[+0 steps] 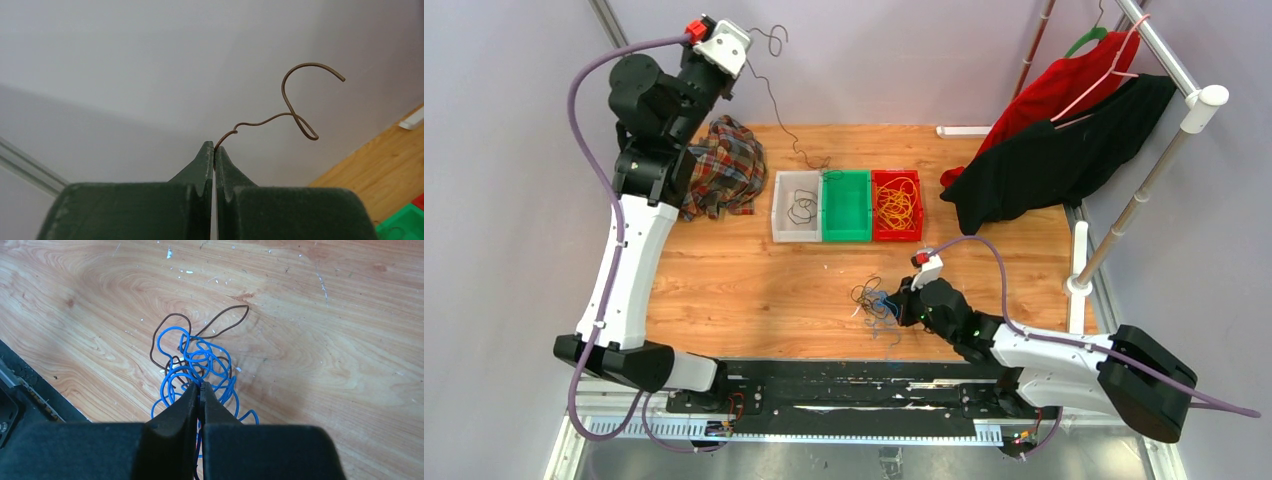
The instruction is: Untangle the cables
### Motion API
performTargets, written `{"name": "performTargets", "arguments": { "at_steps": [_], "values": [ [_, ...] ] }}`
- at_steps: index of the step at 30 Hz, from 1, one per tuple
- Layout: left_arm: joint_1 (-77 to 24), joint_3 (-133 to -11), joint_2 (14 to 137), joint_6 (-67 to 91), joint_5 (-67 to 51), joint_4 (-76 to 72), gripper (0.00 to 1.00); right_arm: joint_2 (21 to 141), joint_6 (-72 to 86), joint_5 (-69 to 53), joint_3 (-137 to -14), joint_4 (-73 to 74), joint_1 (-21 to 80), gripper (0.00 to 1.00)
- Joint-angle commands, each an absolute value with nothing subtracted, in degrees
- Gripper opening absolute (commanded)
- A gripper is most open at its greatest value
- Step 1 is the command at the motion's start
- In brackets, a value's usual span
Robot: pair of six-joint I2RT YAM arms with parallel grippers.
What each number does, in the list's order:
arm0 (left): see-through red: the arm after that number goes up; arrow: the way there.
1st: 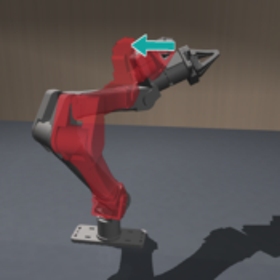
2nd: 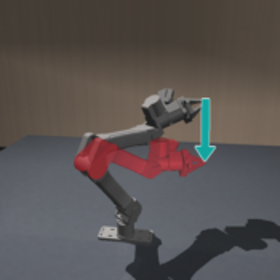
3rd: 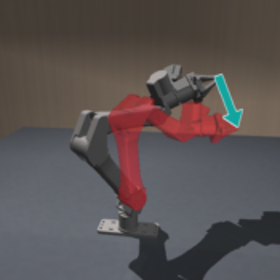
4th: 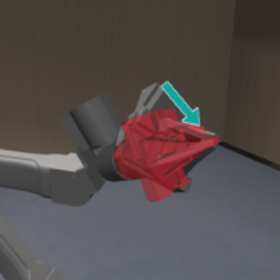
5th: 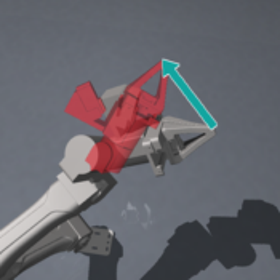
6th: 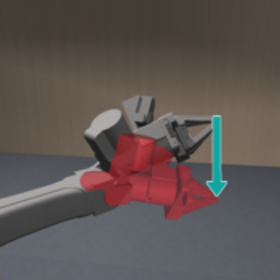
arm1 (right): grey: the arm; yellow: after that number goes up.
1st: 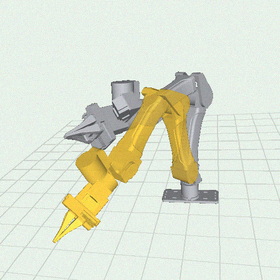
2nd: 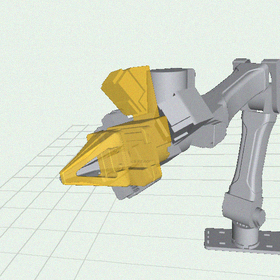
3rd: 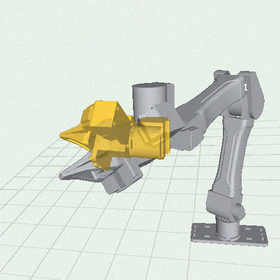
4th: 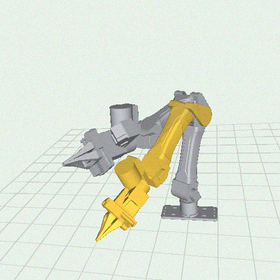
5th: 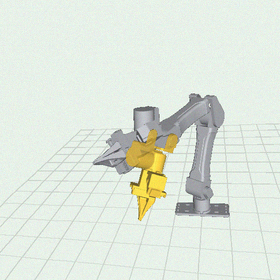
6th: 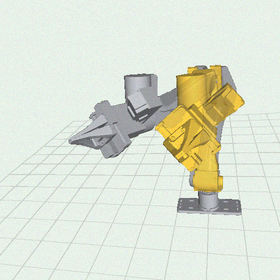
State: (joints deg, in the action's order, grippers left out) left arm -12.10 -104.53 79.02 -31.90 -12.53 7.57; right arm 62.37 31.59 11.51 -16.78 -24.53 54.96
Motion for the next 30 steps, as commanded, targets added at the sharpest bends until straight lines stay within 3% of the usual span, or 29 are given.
{"name": "performTargets", "arguments": {
  "at_steps": [1, 15, 30],
  "values": [
    [-14.64, -101.54, 79.21, -29.71, -11.57, 7.28, 0.0, 61.2, 30.49, 12.1, -15.56, -23.68, 54.06, 0.01],
    [-14.94, -99.53, 80.38, -28.33, -8.49, 4.35, 0.0, 62.7, 30.88, 12.35, -15.74, -23.49, 53.7, 0.01],
    [-17.75, -86.22, 80.57, -32.05, -7.82, 7.48, 0.0, 62.04, 30.63, 12.75, -16.68, -22.51, 53.67, 0.01]
  ]
}}
